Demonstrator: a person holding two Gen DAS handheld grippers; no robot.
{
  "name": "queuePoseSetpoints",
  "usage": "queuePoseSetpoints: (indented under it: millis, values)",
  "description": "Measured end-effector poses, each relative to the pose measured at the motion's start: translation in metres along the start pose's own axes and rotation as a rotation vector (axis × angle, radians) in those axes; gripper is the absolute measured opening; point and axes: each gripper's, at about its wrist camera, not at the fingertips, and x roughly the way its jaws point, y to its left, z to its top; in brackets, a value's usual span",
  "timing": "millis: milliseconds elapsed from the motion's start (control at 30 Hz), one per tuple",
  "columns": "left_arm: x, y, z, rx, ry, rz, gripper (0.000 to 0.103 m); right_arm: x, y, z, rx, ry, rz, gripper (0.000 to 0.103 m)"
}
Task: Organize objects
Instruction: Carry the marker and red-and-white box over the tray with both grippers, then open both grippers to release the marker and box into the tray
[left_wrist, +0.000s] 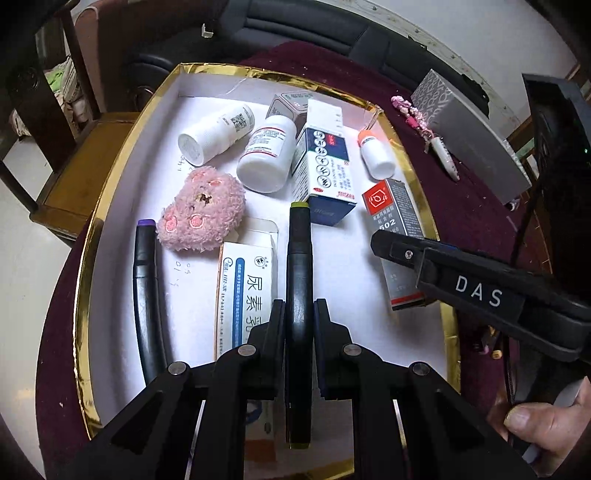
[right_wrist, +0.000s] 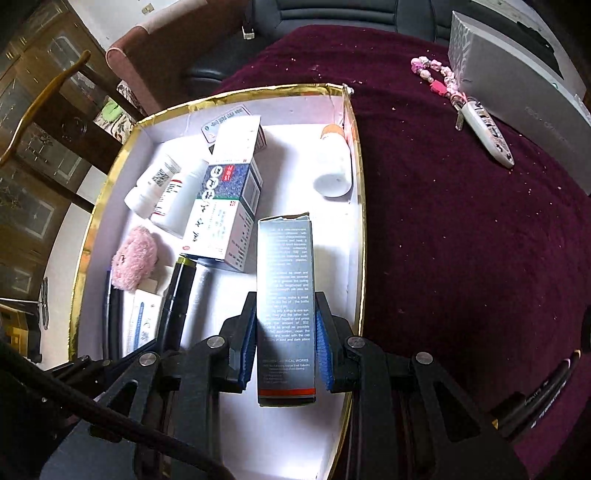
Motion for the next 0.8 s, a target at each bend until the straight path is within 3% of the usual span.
queuePoseSetpoints:
  millis: [800]
  values:
    - [0.006, 0.002, 0.005, 0.008, -0.038, -0.010, 0.012, 0.018, 0.016, 0.009, -0.040, 0.013, -0.031, 0.025]
